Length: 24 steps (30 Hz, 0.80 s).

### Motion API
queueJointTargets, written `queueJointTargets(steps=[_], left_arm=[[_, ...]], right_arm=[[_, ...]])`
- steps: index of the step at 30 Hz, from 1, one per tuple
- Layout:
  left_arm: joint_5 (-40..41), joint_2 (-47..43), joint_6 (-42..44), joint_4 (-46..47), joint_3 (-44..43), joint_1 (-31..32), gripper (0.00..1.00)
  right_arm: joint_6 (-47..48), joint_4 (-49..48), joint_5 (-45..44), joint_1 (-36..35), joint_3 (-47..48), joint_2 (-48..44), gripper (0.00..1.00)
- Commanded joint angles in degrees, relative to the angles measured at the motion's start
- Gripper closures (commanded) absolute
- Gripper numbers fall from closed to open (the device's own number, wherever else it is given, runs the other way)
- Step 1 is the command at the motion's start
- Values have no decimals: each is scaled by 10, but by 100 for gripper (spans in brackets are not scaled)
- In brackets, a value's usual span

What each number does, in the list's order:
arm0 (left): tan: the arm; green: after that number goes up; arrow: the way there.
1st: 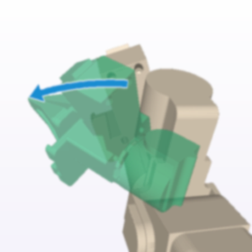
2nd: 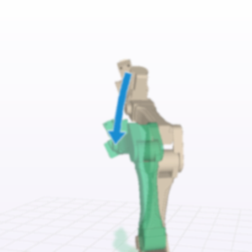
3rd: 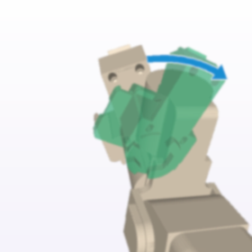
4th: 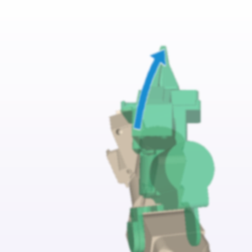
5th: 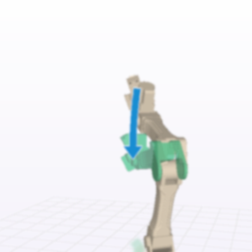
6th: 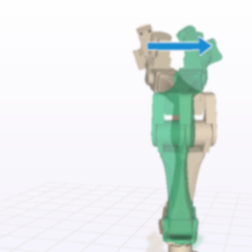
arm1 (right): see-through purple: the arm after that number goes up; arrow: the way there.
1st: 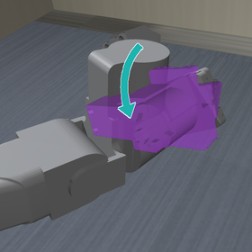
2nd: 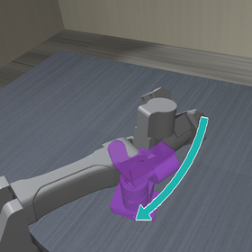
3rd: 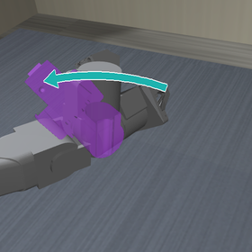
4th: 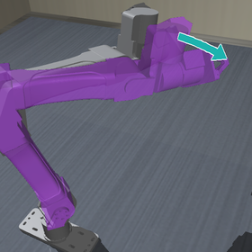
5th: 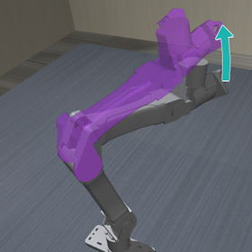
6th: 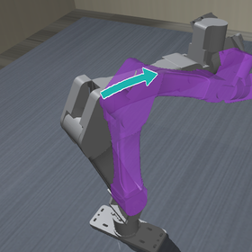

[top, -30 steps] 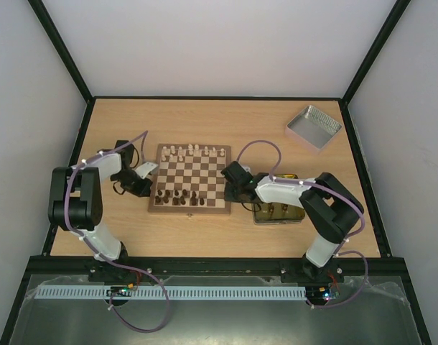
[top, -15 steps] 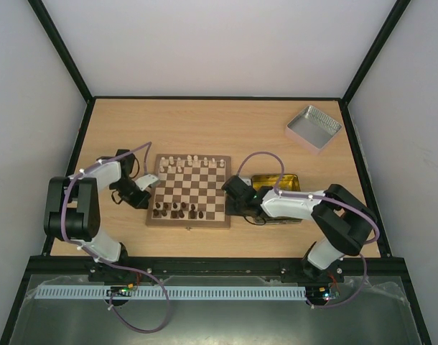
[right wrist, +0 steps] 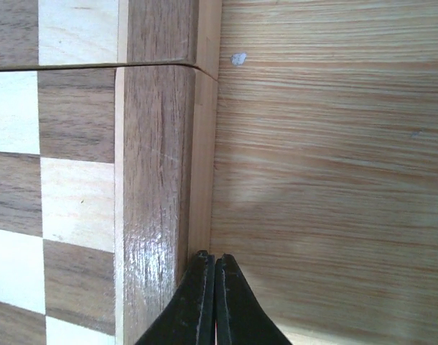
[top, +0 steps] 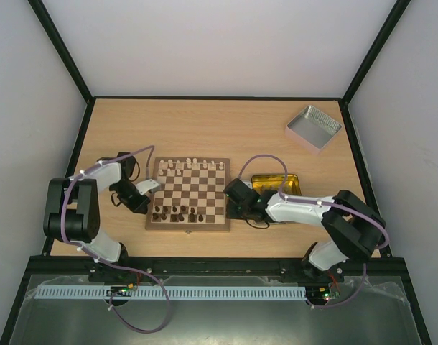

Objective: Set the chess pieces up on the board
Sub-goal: Move the chessboard to the center of the board.

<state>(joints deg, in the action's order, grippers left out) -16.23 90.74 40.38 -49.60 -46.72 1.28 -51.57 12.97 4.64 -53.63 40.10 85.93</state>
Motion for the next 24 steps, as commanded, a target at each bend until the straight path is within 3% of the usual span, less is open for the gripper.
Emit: queueJointTargets(steps=[1,8,12,24], left_arm=[[-32,0,22,-27,17,10,98],[-14,-3,15,-12,16,6,98],[9,5,2,9,-5,-21,98],[-1,79,-47,52,-104,-82,98]], right_arm=[[-8,-15,16,-12,3,-28,98],[-4,33,-32,-13,20,-46,98],[1,57,-56,-13,37,-44,90],[21,64,-56,31,63,-7,98]])
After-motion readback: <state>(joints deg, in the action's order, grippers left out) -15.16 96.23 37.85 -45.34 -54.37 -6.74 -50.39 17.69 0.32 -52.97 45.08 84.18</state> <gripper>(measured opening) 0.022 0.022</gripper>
